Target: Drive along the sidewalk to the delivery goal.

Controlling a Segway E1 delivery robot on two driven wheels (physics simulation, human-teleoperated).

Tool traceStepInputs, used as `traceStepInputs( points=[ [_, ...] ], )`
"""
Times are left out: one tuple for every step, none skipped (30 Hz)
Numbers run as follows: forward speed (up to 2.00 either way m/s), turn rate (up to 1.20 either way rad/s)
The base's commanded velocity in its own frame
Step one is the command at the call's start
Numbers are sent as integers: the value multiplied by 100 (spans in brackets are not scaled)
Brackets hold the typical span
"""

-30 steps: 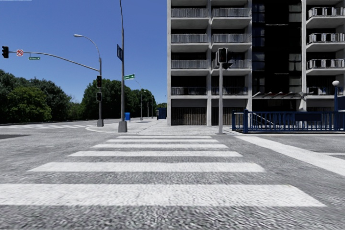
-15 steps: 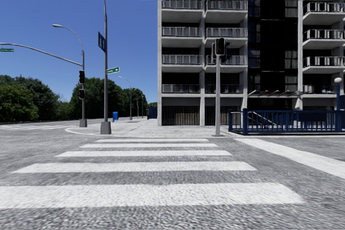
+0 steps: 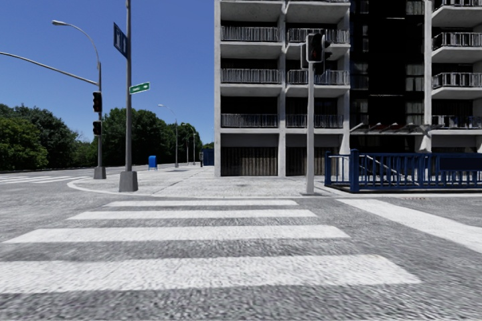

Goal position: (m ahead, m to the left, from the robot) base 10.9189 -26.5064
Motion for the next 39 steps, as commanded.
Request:
traceStepInputs(
  points=[
    [200,0],
    [200,0],
    [200,0],
    [200,0],
    [200,0],
    [200,0],
    [200,0],
    [200,0],
    [200,0],
    [200,0],
    [200,0],
    [200,0],
    [200,0],
    [200,0],
    [200,0],
    [200,0],
    [200,0],
    [200,0],
    [200,0],
    [200,0],
    [200,0],
    [200,0],
    [200,0],
    [200,0],
    [200,0],
    [200,0],
    [200,0],
    [200,0],
    [200,0],
    [200,0],
    [200,0],
    [200,0],
    [200,0],
    [200,0],
    [200,0],
    [200,0],
    [200,0],
    [200,0],
    [200,0]
  ],
)
